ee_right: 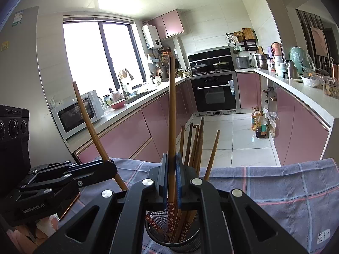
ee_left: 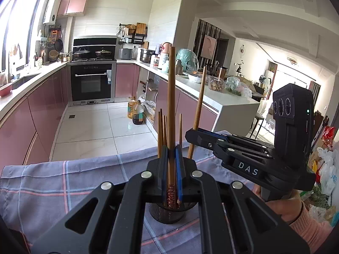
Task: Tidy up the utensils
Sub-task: 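Lower the left tool's chopstick into the mesh cup while the right tool lowers its own in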
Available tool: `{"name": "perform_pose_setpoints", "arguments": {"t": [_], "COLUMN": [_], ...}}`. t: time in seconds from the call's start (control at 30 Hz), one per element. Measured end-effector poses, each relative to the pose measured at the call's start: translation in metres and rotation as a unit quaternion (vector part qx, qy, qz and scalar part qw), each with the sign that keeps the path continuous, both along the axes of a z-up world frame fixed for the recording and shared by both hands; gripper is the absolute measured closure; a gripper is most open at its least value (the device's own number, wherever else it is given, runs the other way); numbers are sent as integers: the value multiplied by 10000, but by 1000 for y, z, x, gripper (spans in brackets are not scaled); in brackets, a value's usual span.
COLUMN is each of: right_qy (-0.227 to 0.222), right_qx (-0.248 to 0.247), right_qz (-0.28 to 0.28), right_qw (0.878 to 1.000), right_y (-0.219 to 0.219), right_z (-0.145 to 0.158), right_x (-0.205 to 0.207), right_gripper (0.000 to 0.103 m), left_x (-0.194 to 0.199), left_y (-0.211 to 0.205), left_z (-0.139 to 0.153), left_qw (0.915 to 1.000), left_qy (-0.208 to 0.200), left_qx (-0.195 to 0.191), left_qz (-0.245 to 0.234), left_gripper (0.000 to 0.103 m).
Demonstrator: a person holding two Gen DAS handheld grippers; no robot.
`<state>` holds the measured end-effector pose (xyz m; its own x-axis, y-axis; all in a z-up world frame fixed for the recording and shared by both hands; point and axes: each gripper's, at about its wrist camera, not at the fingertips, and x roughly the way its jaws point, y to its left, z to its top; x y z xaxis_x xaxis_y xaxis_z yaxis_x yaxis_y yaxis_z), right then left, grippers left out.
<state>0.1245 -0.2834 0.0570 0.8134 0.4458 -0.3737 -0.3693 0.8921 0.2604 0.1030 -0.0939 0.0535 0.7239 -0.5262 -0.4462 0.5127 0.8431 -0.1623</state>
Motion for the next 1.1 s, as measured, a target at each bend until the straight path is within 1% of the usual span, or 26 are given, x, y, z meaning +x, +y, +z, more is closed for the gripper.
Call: {"name": "perform_pose_setpoints", "arguments": {"t": [0.17, 0.5, 1.1], "right_qy": [64, 174, 349], "right_qx": [-29, -31, 2], "right_qz": [1, -19, -25], "right_qw": [10000, 9998, 9994], "right_y": [1, 1, 0], "right_z": [-4, -12, -28], "right_x": [1, 4, 5], "right_gripper": [97, 97, 97], "left_x": [-1, 9, 21], "left_y": [-2, -2, -1], "left_z": [-1, -3, -7], "left_qw": [10000, 9996, 9989], "left_qy": [66, 207, 389], "left_qx": [69, 169, 268], "left_qz": [-23, -36, -63], "left_gripper": [96, 96, 96]}}
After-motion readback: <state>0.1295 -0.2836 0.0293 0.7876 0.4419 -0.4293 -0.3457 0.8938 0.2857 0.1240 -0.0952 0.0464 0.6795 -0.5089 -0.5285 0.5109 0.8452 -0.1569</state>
